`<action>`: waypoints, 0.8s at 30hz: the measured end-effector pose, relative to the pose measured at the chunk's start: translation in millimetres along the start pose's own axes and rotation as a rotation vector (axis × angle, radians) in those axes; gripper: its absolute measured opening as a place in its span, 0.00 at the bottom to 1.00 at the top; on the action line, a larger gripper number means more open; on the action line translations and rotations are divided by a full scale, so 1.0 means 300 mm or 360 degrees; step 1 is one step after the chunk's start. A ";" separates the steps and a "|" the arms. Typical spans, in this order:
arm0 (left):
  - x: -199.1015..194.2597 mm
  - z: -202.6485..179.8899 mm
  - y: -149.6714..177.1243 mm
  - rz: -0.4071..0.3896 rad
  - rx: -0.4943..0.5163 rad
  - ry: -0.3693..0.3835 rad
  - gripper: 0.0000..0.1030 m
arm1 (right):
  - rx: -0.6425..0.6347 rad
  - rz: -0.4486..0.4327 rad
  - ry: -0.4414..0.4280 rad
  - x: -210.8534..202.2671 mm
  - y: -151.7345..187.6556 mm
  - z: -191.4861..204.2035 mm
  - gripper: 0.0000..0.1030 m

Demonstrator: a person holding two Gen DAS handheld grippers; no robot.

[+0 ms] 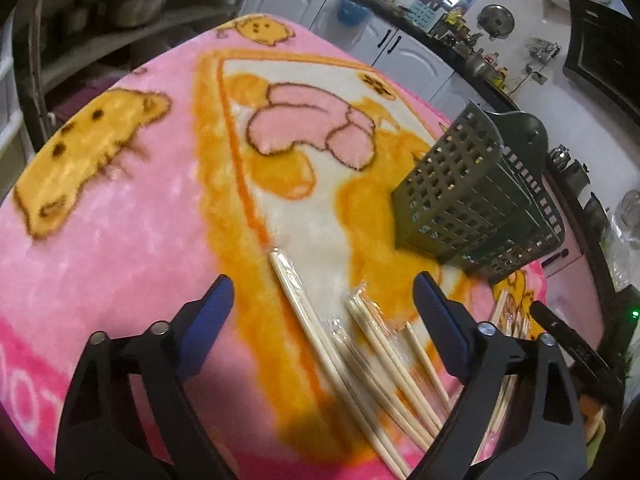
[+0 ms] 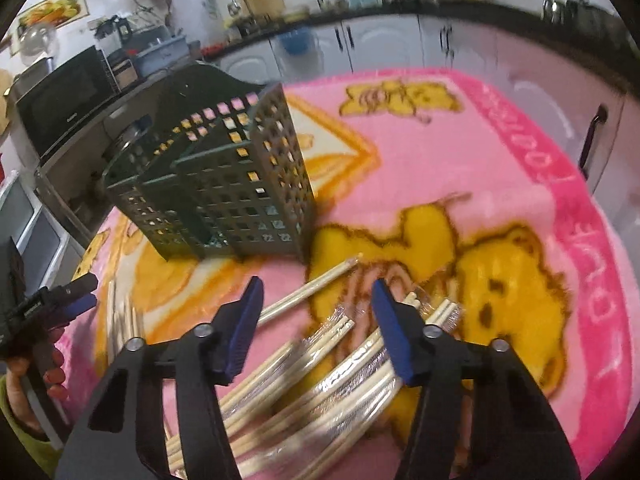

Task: Organize utensils
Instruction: 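Move both tools down toward the wrapped chopsticks on the blanket, then close the left tool on one chopstick while the right tool grasps another chopstick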

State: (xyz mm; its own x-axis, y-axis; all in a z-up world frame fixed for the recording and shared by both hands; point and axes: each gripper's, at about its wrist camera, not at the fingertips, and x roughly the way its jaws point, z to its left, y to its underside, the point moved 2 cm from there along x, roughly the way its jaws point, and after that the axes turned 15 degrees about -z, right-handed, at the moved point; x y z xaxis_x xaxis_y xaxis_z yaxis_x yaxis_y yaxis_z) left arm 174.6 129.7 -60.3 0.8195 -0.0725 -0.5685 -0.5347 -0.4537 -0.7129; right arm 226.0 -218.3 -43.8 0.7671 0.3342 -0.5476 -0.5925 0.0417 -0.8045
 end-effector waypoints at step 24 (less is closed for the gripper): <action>0.135 0.065 -0.038 0.0085 -0.0077 -0.0020 0.10 | 0.0359 0.0133 -0.0132 0.116 -0.015 -0.090 0.13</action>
State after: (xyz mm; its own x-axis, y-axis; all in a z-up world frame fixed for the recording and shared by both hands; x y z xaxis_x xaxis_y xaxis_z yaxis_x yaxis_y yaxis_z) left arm 209.7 149.3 -83.2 0.7872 -0.0865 -0.6107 -0.5667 -0.4920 -0.6609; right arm 262.1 -232.2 -65.3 0.6960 0.4208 -0.5818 -0.6999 0.2169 -0.6805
